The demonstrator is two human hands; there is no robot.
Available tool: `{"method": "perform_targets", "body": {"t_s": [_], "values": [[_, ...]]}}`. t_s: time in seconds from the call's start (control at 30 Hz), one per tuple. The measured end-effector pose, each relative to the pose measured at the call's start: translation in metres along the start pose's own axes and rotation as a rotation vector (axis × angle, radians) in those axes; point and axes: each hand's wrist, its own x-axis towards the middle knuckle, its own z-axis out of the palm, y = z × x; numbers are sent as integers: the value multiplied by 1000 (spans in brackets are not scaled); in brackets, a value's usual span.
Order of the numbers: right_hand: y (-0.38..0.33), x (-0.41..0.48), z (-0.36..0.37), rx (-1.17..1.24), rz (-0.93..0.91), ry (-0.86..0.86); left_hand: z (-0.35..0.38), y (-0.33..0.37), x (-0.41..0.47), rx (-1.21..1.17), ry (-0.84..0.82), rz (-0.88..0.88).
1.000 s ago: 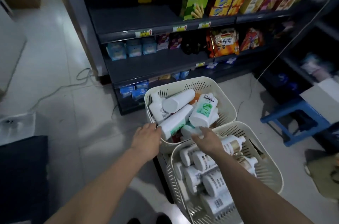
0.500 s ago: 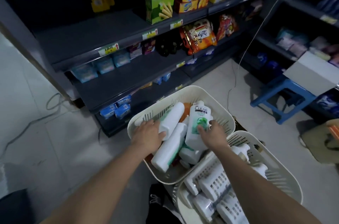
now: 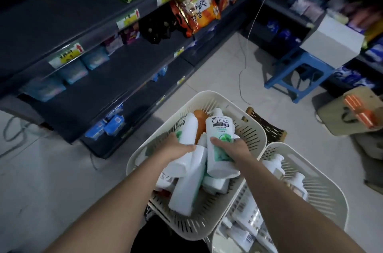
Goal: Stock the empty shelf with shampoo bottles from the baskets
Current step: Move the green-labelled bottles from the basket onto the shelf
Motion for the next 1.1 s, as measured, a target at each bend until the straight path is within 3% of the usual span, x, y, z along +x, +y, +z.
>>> {"method": "perform_targets", "body": {"t_s": [0.1,0.3,0.47,0.6,0.8,1.0,1.1], "values": [[-7,-6,-2,83,95,-75,-4,1,0,-137,-20,-44],[-1,-30,3,447,225,-254,-17,-5,-6,-427,-269,-43],[10,-50,14,609,158,-257,-15,-24,-22,-753,-431,40],[10,-68,14,646,8,-333,-10,-38,-39,-941,-315,114],[-7,-89,15,527,-218,-483,-20,-49,-69,-1033,-81,116],[-31,-123,24,421,-342,-612,-54,-71,-112,-1214,-182,308],[-42,-143,38,395,-396,-700,-65,-88,-134,-1295,-145,356]]}}
